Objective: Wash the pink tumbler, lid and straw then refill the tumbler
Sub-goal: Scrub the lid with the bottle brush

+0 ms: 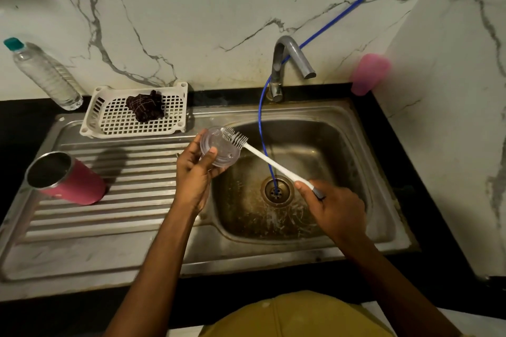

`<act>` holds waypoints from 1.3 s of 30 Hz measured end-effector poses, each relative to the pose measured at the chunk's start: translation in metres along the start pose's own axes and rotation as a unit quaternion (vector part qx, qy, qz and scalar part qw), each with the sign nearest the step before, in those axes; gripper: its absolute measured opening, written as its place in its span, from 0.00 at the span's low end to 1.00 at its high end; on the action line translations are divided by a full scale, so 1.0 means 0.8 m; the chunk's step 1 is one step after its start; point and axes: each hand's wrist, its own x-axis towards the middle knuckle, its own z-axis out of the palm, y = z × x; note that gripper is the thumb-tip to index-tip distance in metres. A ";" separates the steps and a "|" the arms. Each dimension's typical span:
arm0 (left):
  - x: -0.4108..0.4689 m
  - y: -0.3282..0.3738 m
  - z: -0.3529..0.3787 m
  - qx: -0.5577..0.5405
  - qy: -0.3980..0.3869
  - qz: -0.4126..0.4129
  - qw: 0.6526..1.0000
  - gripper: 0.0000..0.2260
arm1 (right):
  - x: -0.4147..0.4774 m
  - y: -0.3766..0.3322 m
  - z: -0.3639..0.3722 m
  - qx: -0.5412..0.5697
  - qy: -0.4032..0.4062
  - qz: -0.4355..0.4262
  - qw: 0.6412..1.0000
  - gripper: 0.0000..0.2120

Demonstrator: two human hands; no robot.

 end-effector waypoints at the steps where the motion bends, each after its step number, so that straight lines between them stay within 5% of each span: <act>1: 0.000 -0.001 0.001 -0.008 0.000 0.003 1.000 0.19 | -0.001 0.001 -0.002 0.007 -0.002 -0.006 1.000 0.29; 24: 0.002 0.005 0.009 0.116 -0.036 -0.002 0.993 0.21 | -0.001 0.003 -0.007 -0.012 0.013 -0.023 1.000 0.29; 34: 0.000 -0.004 0.003 0.049 0.001 0.000 0.999 0.19 | 0.006 0.024 -0.012 0.017 -0.016 -0.047 0.999 0.28; 39: 0.003 0.001 0.005 0.037 -0.003 0.007 0.999 0.18 | 0.014 0.019 -0.015 0.048 -0.001 -0.049 0.998 0.19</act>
